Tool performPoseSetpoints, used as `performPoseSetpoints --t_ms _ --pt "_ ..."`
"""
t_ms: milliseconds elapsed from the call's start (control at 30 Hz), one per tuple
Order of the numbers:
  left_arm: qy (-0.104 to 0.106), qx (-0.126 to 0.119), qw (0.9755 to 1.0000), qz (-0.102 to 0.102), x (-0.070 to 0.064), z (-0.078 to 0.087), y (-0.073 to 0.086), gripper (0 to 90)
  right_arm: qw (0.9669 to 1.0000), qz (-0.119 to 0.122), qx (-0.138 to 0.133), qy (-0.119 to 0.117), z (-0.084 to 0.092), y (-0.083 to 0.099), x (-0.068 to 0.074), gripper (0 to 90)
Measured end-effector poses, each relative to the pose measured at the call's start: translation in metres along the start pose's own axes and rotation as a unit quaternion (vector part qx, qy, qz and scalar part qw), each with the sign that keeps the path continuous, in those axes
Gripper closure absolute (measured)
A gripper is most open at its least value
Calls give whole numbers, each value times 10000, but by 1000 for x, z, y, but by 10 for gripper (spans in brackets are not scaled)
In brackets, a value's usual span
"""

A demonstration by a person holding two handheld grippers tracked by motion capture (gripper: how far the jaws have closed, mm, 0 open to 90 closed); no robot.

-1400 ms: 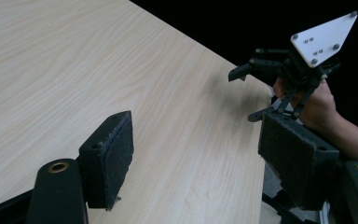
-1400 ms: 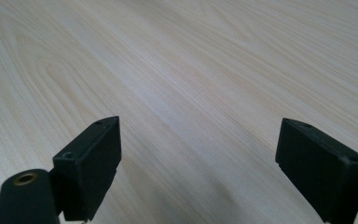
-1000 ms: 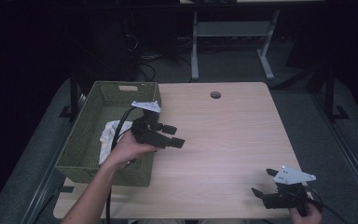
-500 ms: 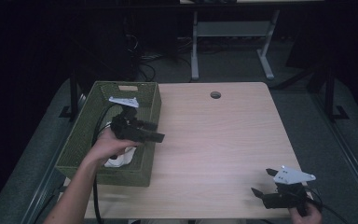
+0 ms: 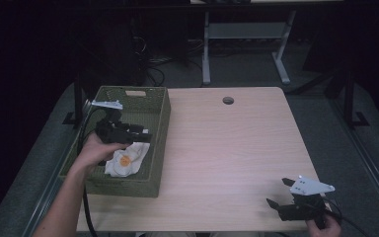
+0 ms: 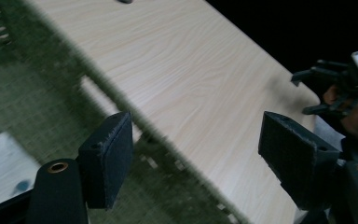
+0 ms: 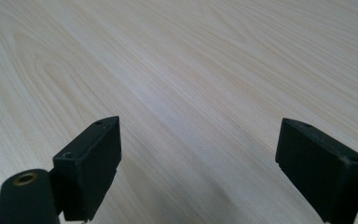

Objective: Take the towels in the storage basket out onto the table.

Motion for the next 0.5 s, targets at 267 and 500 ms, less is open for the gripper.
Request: performPoseSetpoints --t_ms 267,500 --pt "-389 -31 9991 182 16 12 12 265 10000 0 -8 1 0 0 1 139" --pt "-1025 241 9937 392 33 17 23 273 10000 18 -14 2 0 -1 2 139"
Point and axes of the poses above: each handheld gripper's, and its own axes: z roughly backward along the jaws, y roughly out of its underside, x roughly to its left, the point moved 4 cm from there along -z, roughly forward along the jaws, and after that the axes turned 9 degrees about y, right-handed, at the moved point
